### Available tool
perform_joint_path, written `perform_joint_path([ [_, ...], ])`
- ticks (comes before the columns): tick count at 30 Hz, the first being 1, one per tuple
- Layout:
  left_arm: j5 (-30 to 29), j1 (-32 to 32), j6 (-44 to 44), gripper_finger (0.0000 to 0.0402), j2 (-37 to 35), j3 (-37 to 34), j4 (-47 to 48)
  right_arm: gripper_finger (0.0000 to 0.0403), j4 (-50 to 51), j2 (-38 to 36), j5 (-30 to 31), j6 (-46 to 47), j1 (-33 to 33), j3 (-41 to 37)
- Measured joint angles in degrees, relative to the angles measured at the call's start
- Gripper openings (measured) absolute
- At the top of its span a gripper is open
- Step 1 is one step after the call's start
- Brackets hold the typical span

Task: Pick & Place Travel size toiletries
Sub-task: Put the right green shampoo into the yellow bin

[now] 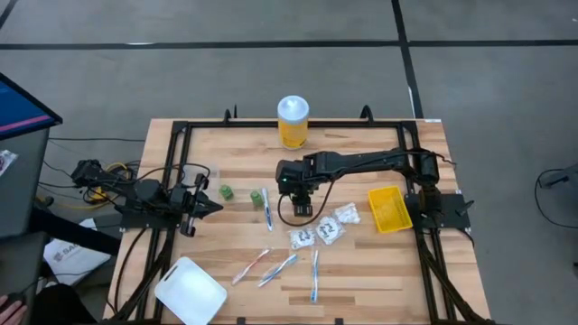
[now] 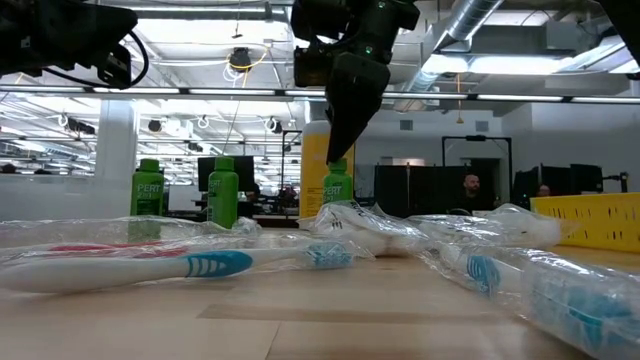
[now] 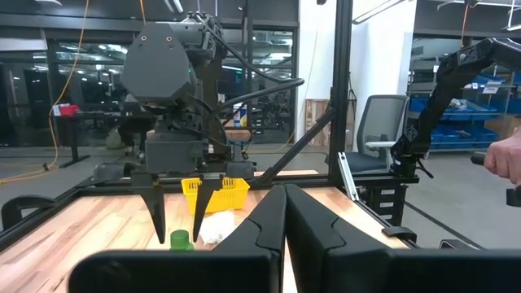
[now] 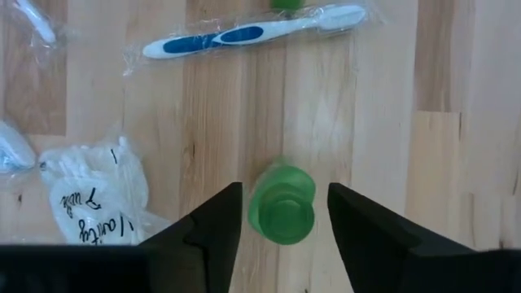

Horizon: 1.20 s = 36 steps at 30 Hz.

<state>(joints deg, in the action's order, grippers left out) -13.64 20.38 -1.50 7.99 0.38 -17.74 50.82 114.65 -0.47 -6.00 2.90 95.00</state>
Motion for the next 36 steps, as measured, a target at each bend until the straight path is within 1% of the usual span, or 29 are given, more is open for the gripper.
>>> perform_joint_path([
  [3,0.0,0.0,0.0,0.0000,0.0,0.0,0.0,0.0186,-0.1,0.0,0.0,0.0,0.0,0.0],
  [6,0.0,0.0,0.0,0.0000,0.0,0.0,0.0,0.0187,-0.3,0.2,0.0,0.0,0.0,0.0],
  [8,0.0,0.0,0.0,0.0000,0.0,0.0,0.0,0.0183,-0.8,1.2,0.0,0.0,0.0,0.2],
  [10,0.0,0.0,0.0,0.0000,0.0,0.0,-0.1,0.0177,0.9,1.8,-0.2,0.0,0.0,-0.1],
  [12,0.0,0.0,0.0,0.0000,0.0,0.0,-0.2,0.0169,-0.3,2.4,-0.4,0.0,-0.2,0.2],
  [15,0.0,0.0,0.0,0.0000,0.0,0.0,-0.3,0.0151,0.9,2.5,-0.4,0.0,-0.2,0.0],
  [20,0.0,0.0,0.0,0.0000,0.0,0.0,-0.4,0.0097,1.4,2.4,0.1,0.0,-0.2,0.2],
  [22,0.0,0.0,-0.1,0.0000,0.0,0.0,-0.4,0.0079,3.2,2.4,0.1,0.0,-0.2,0.6],
  [30,0.0,0.0,-0.2,0.0000,0.0,0.0,-0.4,0.0080,7.8,1.3,0.3,-1.5,0.1,4.5],
  [36,0.0,0.0,-0.1,0.0000,0.0,0.0,-0.4,0.0080,13.4,-0.6,0.4,-1.9,0.4,7.5],
])
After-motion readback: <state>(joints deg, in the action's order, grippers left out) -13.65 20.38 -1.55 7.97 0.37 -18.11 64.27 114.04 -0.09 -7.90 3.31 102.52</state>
